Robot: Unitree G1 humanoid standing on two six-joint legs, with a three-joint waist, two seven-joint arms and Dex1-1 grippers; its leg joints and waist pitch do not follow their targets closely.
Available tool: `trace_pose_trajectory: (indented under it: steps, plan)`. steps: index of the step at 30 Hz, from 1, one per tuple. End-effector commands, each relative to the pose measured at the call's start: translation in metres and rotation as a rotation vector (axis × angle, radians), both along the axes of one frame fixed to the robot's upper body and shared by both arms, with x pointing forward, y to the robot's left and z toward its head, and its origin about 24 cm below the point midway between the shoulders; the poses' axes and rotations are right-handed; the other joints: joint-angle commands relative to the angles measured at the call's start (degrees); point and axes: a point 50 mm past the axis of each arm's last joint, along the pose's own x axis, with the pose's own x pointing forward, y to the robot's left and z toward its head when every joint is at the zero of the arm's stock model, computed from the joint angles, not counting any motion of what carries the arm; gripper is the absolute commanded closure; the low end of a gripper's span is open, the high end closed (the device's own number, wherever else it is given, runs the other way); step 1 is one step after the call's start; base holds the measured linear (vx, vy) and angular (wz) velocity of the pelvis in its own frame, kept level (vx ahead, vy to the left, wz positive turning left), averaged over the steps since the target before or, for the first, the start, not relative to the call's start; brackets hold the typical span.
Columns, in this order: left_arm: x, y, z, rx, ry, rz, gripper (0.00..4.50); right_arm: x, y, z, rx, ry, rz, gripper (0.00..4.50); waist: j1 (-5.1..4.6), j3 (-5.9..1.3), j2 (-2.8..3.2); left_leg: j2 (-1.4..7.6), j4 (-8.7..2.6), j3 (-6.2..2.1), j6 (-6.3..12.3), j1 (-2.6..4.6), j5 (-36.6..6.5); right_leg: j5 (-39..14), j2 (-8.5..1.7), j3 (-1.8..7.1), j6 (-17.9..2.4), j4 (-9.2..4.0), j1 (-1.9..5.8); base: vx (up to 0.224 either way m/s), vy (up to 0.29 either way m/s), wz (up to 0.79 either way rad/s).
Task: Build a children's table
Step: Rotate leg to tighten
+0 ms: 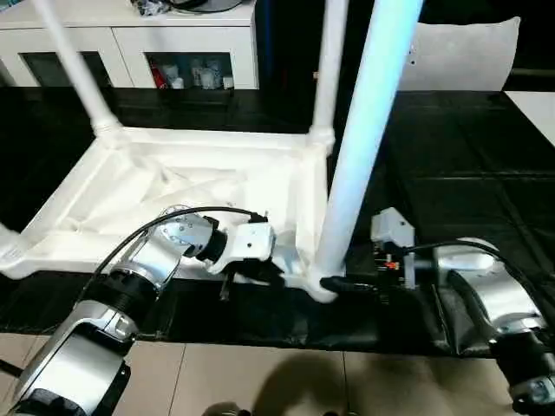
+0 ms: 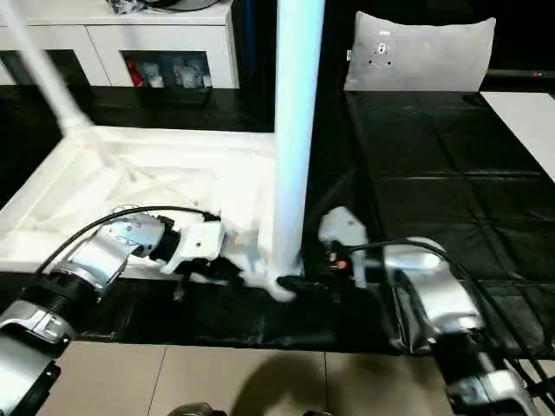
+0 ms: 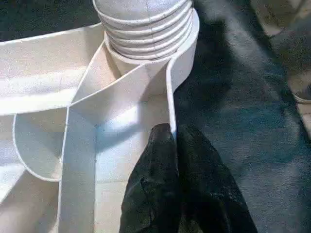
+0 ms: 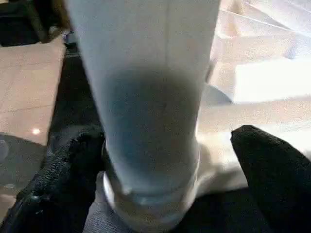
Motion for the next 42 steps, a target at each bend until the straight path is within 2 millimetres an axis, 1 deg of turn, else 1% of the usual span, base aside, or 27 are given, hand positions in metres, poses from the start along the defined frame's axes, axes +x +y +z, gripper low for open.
trace_pose_trajectory:
  steps: [1,2,4,5,7,8,9,15,20,21,25,26,28,29,30,31,32,33,34,35,36,37,38,39,40,41,42]
  plan:
    - [-0.004,-0.007,0.003,0.041,-0.013,-0.097,4.50,0.001,0.003,0.001,0.001,0.003,0.032,0.31,-0.23,-3.50,-1.04,5.74,-4.11,-2.07,5.99,0.08,-5.9,-15.5,-7.34,5.09,-6.6,-4.08,3.10,0.000,0.000,0.00]
    - [-0.004,-0.007,0.004,0.042,-0.014,-0.106,4.50,0.001,0.004,0.001,0.005,0.009,0.046,0.48,-0.16,-3.55,-0.89,5.80,-4.10,-2.12,5.97,0.10,-5.7,-15.1,-7.36,5.08,-6.7,-4.03,3.10,0.000,0.000,0.00]
    - [-0.004,-0.007,0.004,0.044,-0.016,-0.116,4.50,0.000,0.005,0.001,0.008,0.022,0.064,0.60,-0.21,-3.55,-0.88,5.87,-4.10,-2.14,6.03,0.13,-5.5,-14.5,-7.33,5.08,-6.7,-3.96,3.06,0.000,0.000,0.00]
    - [-0.004,-0.007,0.004,0.044,-0.016,-0.118,4.50,0.000,0.005,0.001,0.009,0.027,0.069,0.75,-0.19,-3.54,-1.00,5.85,-4.08,-2.11,6.15,0.10,-5.4,-14.0,-7.37,5.14,-7.0,-3.92,3.07,0.000,0.000,0.00]
    - [-0.003,-0.007,0.004,0.042,-0.018,-0.119,4.50,-0.001,0.004,0.001,0.009,0.040,0.079,0.82,-0.16,-3.52,-1.08,5.74,-4.07,-2.05,6.17,0.07,-5.5,-14.5,-7.37,5.08,-6.8,-3.96,3.15,0.000,0.000,0.00]
    - [-0.003,-0.007,0.004,0.042,-0.018,-0.119,4.50,-0.001,0.004,0.001,0.009,0.042,0.081,1.03,-0.13,-3.54,-1.08,5.76,-4.06,-2.08,6.14,0.06,-5.2,-14.7,-7.37,5.07,-6.6,-3.97,3.14,0.000,0.000,0.00]
    - [-0.003,-0.007,0.004,0.041,-0.017,-0.120,4.50,-0.001,0.004,0.000,0.009,0.050,0.085,1.03,-0.15,-3.53,-1.15,5.77,-4.07,-2.07,6.15,0.07,-5.1,-14.7,-7.31,5.07,-6.6,-3.95,3.10,0.000,0.000,0.00]
    - [-0.004,-0.005,0.004,0.042,-0.011,-0.121,4.50,-0.002,0.003,-0.001,0.014,0.068,0.094,1.64,-0.11,-3.49,-1.15,5.72,-4.06,-2.05,6.10,0.04,-5.1,-15.1,-7.34,5.07,-6.3,-4.03,3.10,0.000,0.000,0.00]
    - [-0.004,-0.004,0.003,0.032,0.001,-0.107,4.50,-0.004,0.004,-0.003,0.028,0.097,0.101,1.82,-0.11,-3.47,-1.15,5.75,-4.08,-2.08,6.07,0.04,-5.0,-15.2,-7.30,5.04,-6.3,-4.05,3.14,0.000,0.000,0.00]
    - [-0.004,-0.004,0.002,0.022,0.007,-0.094,4.50,-0.005,0.005,-0.003,0.038,0.106,0.099,1.84,-0.08,-3.45,-1.01,5.74,-4.07,-2.09,6.08,0.06,-5.1,-15.3,-7.29,5.03,-6.3,-4.09,3.07,0.000,0.000,0.00]
    - [-0.001,-0.009,0.000,-0.029,0.022,0.015,4.50,-0.009,0.011,-0.007,0.080,0.150,0.044,1.87,-0.06,-3.37,-1.05,6.04,-4.22,-2.15,5.42,0.17,-5.5,-15.2,-7.45,5.12,-6.9,-4.08,3.10,0.000,0.000,0.00]
    - [0.002,-0.013,-0.001,-0.062,0.019,0.100,4.50,-0.006,0.014,-0.010,0.084,0.164,-0.036,1.88,-0.20,-3.22,-0.97,6.01,-4.33,-2.14,4.95,0.31,-6.2,-16.5,-7.40,5.10,-6.8,-4.29,2.96,0.000,0.000,0.00]
    - [0.004,-0.020,-0.003,-0.102,0.017,0.183,4.50,0.000,0.021,-0.014,0.087,0.142,-0.140,1.88,-0.48,-2.91,-1.03,5.73,-4.43,-2.05,4.07,0.41,-7.9,-20.0,-7.42,4.99,-6.1,-4.88,2.87,0.000,0.000,0.00]
    - [0.005,-0.024,-0.003,-0.115,0.017,0.212,4.50,0.002,0.024,-0.016,0.092,0.138,-0.192,1.88,-0.78,-2.72,-1.16,5.12,-4.44,-2.07,2.73,0.67,-9.3,-26.1,-7.48,4.68,-4.0,-5.88,2.93,0.000,0.000,0.00]
    - [0.006,-0.030,-0.003,-0.132,0.022,0.266,4.50,0.009,0.029,-0.018,0.108,0.147,-0.287,1.88,-0.88,-2.72,-1.20,5.03,-4.45,-2.10,2.44,0.76,-9.3,-27.1,-7.45,4.66,-3.6,-6.02,2.86,0.000,0.000,0.00]
    - [0.007,-0.030,-0.003,-0.133,0.022,0.271,4.50,0.009,0.029,-0.019,0.110,0.149,-0.295,1.88,-1.36,-2.57,-1.18,4.95,-4.57,-2.18,2.11,0.77,-9.9,-28.4,-7.34,4.51,-3.0,-6.30,2.70,0.000,0.000,0.00]
    - [0.007,-0.032,-0.003,-0.136,0.023,0.283,4.50,0.010,0.030,-0.019,0.114,0.152,-0.313,1.88,-1.95,-2.59,-1.26,4.94,-4.69,-2.48,2.05,0.27,-10.3,-28.9,-7.30,4.30,-2.2,-6.26,3.15,0.000,0.000,0.00]
    - [0.012,-0.045,-0.001,-0.168,0.010,0.383,4.50,0.020,0.038,-0.020,0.171,0.157,-0.451,1.88,-2.36,-2.67,-1.21,5.01,-4.62,-2.45,2.03,0.51,-10.5,-28.8,-7.28,4.33,-2.0,-6.43,2.80,0.000,0.000,0.00]
    - [0.012,-0.045,-0.001,-0.168,0.010,0.383,4.50,0.020,0.038,-0.020,0.171,0.157,-0.451,1.88,-2.36,-2.67,-1.21,5.01,-4.62,-2.45,2.03,0.51,-10.5,-28.8,-7.28,4.33,-2.0,-6.43,2.80,0.000,0.000,0.00]
    - [0.015,-0.052,0.000,-0.187,0.001,0.436,4.50,0.024,0.042,-0.020,0.190,0.161,-0.518,1.88,-3.12,-2.74,-1.30,4.79,-4.44,-2.39,1.92,0.33,-10.1,-27.9,-7.33,4.37,-2.7,-6.40,2.95,0.000,0.000,0.00]
    - [0.017,-0.057,0.001,-0.198,-0.004,0.470,4.50,0.026,0.043,-0.020,0.199,0.165,-0.559,1.88,-3.20,-2.77,-1.33,4.66,-4.41,-2.40,2.21,0.34,-9.8,-27.7,-7.34,4.34,-2.6,-6.47,2.91,0.000,0.000,0.00]
    - [0.018,-0.061,0.002,-0.211,-0.006,0.505,4.50,0.029,0.045,-0.020,0.210,0.166,-0.611,1.88,-3.38,-2.87,-1.33,4.66,-4.36,-2.38,2.77,0.12,-8.6,-26.1,-7.29,4.50,-2.9,-6.26,3.02,0.000,0.000,0.00]
    - [0.023,-0.075,0.006,-0.252,-0.022,0.609,4.50,0.038,0.047,-0.021,0.237,0.179,-0.772,1.88,-3.55,-2.92,-1.32,4.77,-4.36,-2.32,2.98,0.07,-8.1,-24.9,-7.21,4.60,-3.3,-6.04,2.99,0.000,0.000,0.00]
    - [0.027,-0.087,0.011,-0.294,-0.049,0.708,4.50,0.044,0.048,-0.023,0.251,0.193,-0.913,1.88,-3.95,-3.02,-1.15,4.97,-4.31,-2.34,2.60,0.23,-7.2,-22.9,-7.13,4.61,-4.6,-5.83,2.69,0.000,0.000,0.00]
    - [0.027,-0.087,0.011,-0.294,-0.049,0.708,4.50,0.044,0.048,-0.023,0.251,0.193,-0.913,1.88,-4.03,-3.37,-1.17,5.01,-4.20,-2.45,2.40,0.15,-6.1,-21.0,-7.22,4.67,-5.2,-5.51,2.91,0.000,0.000,0.00]
    - [0.029,-0.094,0.014,-0.318,-0.069,0.756,4.50,0.046,0.050,-0.024,0.240,0.171,-0.957,1.88,-3.86,-3.70,-1.31,4.85,-3.97,-2.49,3.99,-0.56,-2.4,-14.3,-7.25,4.83,-6.6,-4.49,3.41,0.000,0.000,0.00]
    - [0.029,-0.095,0.014,-0.320,-0.071,0.761,4.50,0.046,0.050,-0.024,0.238,0.166,-0.960,1.88,-4.03,-3.75,-1.26,5.05,-3.95,-2.51,4.54,-0.72,-1.5,-12.0,-7.14,4.89,-7.3,-4.06,3.42,0.000,0.000,0.00]
